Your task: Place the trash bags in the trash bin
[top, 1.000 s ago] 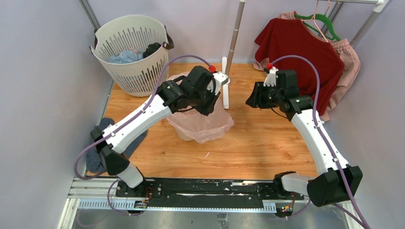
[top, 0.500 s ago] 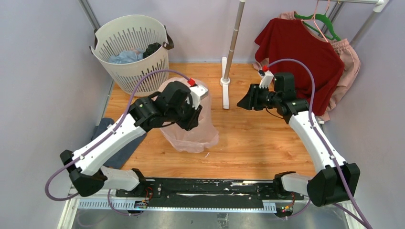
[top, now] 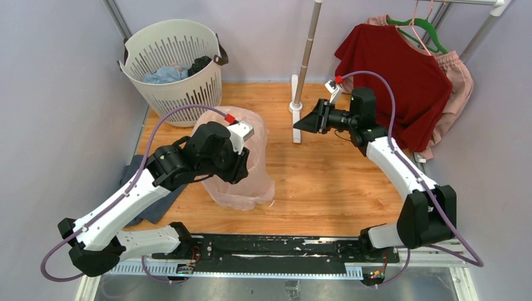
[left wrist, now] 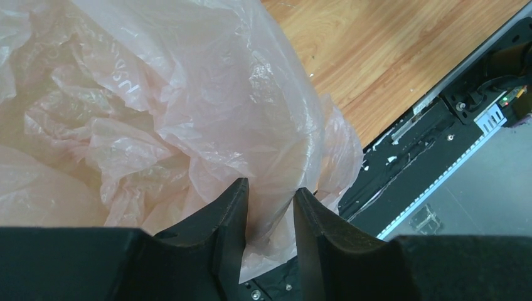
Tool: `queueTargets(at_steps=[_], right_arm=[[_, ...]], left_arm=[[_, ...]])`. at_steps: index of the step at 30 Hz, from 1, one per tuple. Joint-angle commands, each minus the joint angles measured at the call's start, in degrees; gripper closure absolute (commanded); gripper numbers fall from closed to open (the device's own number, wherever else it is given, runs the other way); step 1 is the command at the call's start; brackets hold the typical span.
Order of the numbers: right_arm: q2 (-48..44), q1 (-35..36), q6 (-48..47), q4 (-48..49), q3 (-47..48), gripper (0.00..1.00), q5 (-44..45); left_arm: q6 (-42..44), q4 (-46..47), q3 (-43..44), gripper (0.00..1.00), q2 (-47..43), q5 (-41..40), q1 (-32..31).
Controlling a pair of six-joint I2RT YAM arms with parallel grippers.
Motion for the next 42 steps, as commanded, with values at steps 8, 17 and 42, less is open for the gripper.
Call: queueTargets(at_steps=[8,17,42], right_arm=[[9.0,6.7,13.1,22.6,0.4,0.37,-7.6],[14.2,8.0,21.9,34.3,-1.0,0.29,-7.4],[8.7,6.1,10.0,13.6,0.0,0.28,-4.6]], left_arm=[[2.5,-4.5,1.2,0.65,5.7,0.2,0.2],[5.9,-5.8,6.6,0.41,8.1,-1.8,0.3],[4.1,-10.0,35.3,0.39,31.2,-7.0,7.3]])
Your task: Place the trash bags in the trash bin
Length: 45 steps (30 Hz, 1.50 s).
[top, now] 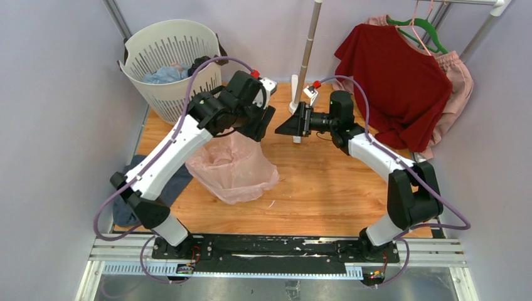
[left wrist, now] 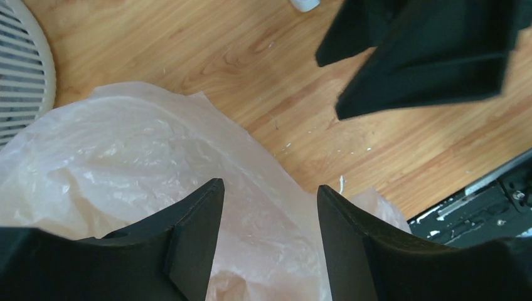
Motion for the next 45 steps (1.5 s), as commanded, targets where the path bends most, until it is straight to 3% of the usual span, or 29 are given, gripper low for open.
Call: queueTargets(at_steps=[1,21,28,30,33,40,45], right_arm=[[-2.8,-1.2,-3.1,-4.6,0.6,0.28,0.3],[-5.4,-4.1,-4.0,-5.0,-2.2,0.28,-2.8],[-6.3,-4.9,-4.0,-4.8,-3.2,0.28,-3.5],[-6.6,-5.4,-4.0,-5.0,-3.4,0.28,-3.6],[-6.8,-5.9,-3.9,-5.1,-3.6,0.28,-3.8],[-7.3,-6.9,-4.4,-5.4,-4.7,0.29,-4.1],[-7.6,-7.8,-4.3,-6.0,-5.1,0.29,-4.1]], left_arm=[[-2.8,-1.3,0.9,0.39,2.9,-1.6,1.1],[-8.3,-1.2,-2.7,0.44,1.3,-8.9,-1.4],[-9.0,-1.2,-2.0,0.45,5.6,-9.9,-2.4],[-9.0,-1.2,-1.5,0.50,6.6,-10.0,-2.5],[-8.7,-1.2,-0.8,0.65,8.2,-9.3,-2.5],[-7.5,-1.2,-0.2,0.85,9.1,-6.2,-3.5],[-3.7,-1.2,0.5,0.92,7.4,2.1,-5.3]])
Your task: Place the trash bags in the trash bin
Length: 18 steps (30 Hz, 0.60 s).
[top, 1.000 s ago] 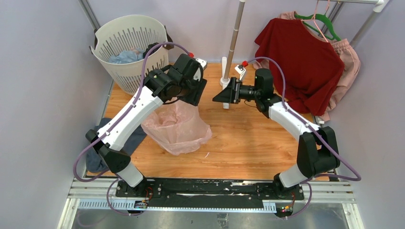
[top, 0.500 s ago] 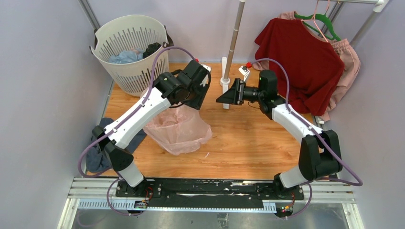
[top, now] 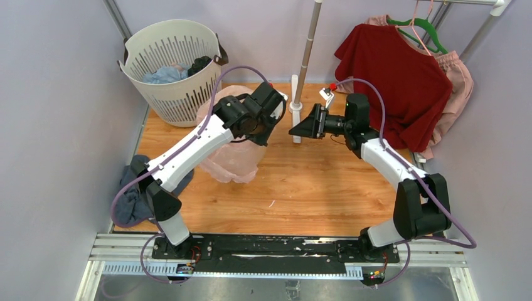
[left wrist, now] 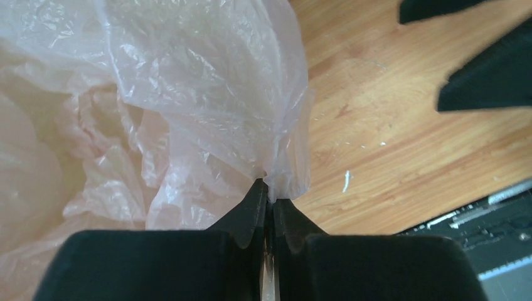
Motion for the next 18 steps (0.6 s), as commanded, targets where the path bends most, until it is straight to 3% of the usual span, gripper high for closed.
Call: queueTargets(at_steps=[1,11,18], right_arm=[[-1.9,-1.4,-1.2,-0.9,-1.0,0.29,-1.3],[-11.8,-1.8,-5.2,-7.9,-3.5,0.32,6.0],[-14.3,-1.8,-0.5,-3.8,-5.3,0.39,6.3]], left_arm=[[3.4,0.4,1.7,0.93,-1.6,9.6,-2.1],[5.5,0.4,0.0,0.92,-8.1,16.5,-3.6],[7.6,0.8,-6.0,0.80,-8.3,17.4,-4.3]])
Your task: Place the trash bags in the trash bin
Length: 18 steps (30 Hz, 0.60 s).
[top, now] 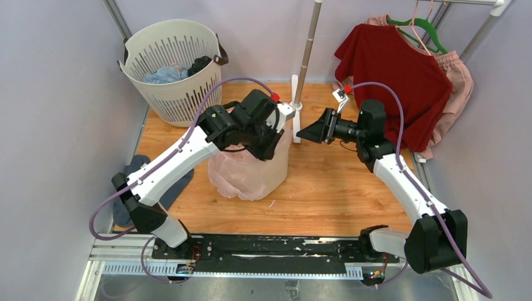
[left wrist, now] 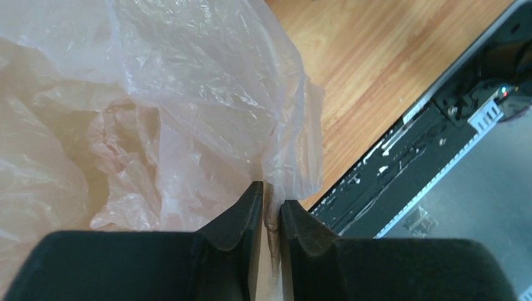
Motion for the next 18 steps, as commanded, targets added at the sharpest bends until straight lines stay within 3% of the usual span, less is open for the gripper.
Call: queueTargets(at_steps=[1,5,18], right_arm=[[-0.1,-0.9,3.4,2.8,-1.8,0.39,0.1],[0.0,-0.8,8.1,6.7,-4.2,0.36,-0.8],[-2.4,4.4,17.5,14.6,-9.1,0.34,0.3]], left_arm=[[2.2,0.6,-3.7,0.79,-0.1,1.6,-0.5],[1.3,4.1,-7.2,0.74,-1.0,3.2,-0.7],[0.7,5.3,-7.1,0.73,-1.1,2.3,-1.6]])
